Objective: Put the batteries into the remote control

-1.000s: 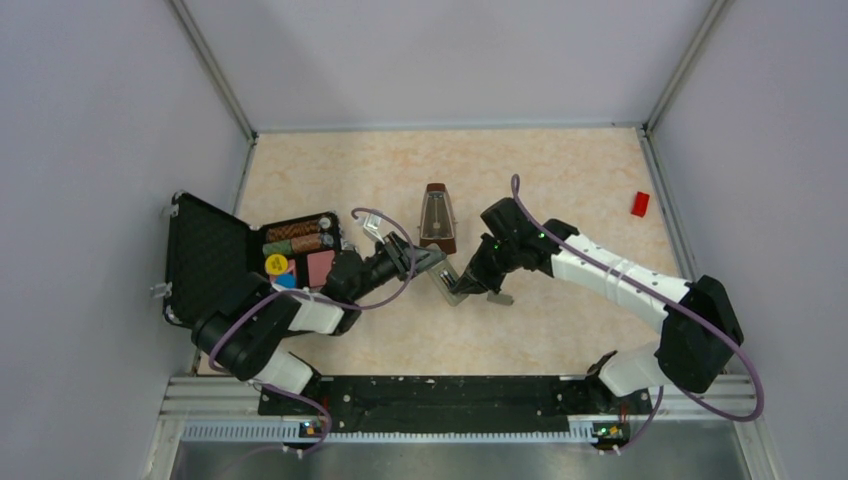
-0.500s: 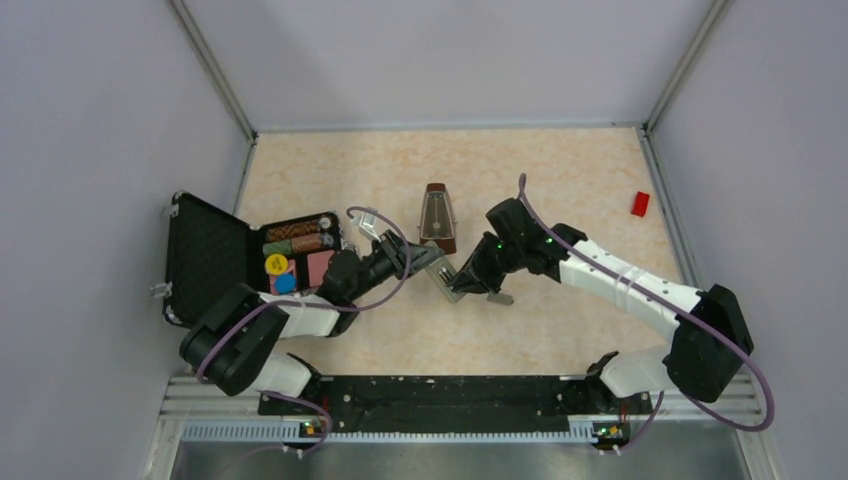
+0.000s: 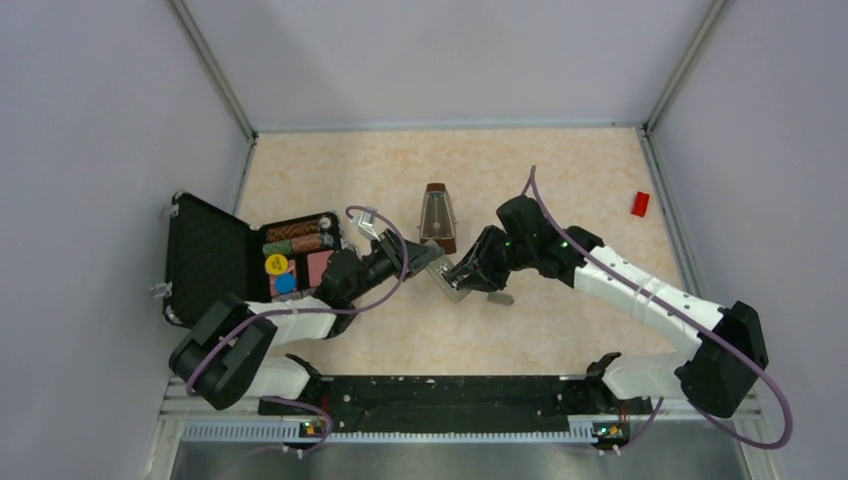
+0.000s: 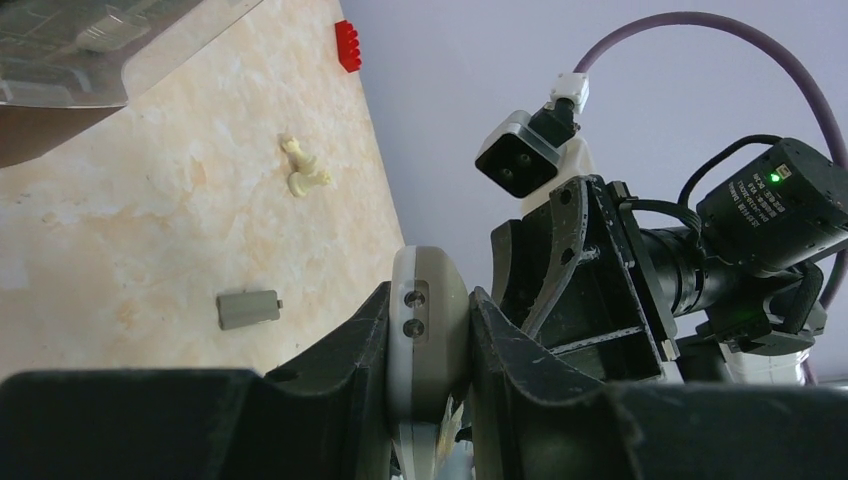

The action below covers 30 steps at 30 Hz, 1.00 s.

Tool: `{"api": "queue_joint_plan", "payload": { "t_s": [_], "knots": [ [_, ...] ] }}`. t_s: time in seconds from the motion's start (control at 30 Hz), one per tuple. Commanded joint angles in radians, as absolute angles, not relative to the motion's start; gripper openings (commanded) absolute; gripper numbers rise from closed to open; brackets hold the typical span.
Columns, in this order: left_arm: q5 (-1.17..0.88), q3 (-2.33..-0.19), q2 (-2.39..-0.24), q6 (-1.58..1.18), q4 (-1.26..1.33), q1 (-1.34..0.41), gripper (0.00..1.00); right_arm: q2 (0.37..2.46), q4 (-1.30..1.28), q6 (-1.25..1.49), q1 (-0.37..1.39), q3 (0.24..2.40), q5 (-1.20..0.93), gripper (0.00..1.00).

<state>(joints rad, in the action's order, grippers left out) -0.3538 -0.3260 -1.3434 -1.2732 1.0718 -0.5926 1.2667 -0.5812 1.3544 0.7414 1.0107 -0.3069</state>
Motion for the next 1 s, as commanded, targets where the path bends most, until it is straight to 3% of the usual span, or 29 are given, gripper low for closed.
{"api": "queue_joint_plan", "payload": {
  "t_s": [0.0, 0.27, 0.7, 0.97],
  "knots": [
    [-0.381, -0.370, -1.290, -1.334, 1.123, -0.613, 0.00, 1.216, -0.587, 1.324, 0.726, 1.059, -0.253, 0.36],
    [-0.364, -0.373, -1.282, -1.343, 1.119, -0.613, 0.00, 1.172, -0.595, 1.319, 0.723, 1.067, -0.289, 0.38],
    [-0.332, -0.402, -1.224, -1.366, 1.049, -0.613, 0.00, 0.994, -0.667, 1.207, 0.722, 1.041, -0.264, 0.64],
    [-0.348, -0.452, -1.178, -1.423, 1.018, -0.613, 0.00, 0.975, -0.490, 1.099, 0.723, 0.984, -0.309, 0.70]
  ]
}}
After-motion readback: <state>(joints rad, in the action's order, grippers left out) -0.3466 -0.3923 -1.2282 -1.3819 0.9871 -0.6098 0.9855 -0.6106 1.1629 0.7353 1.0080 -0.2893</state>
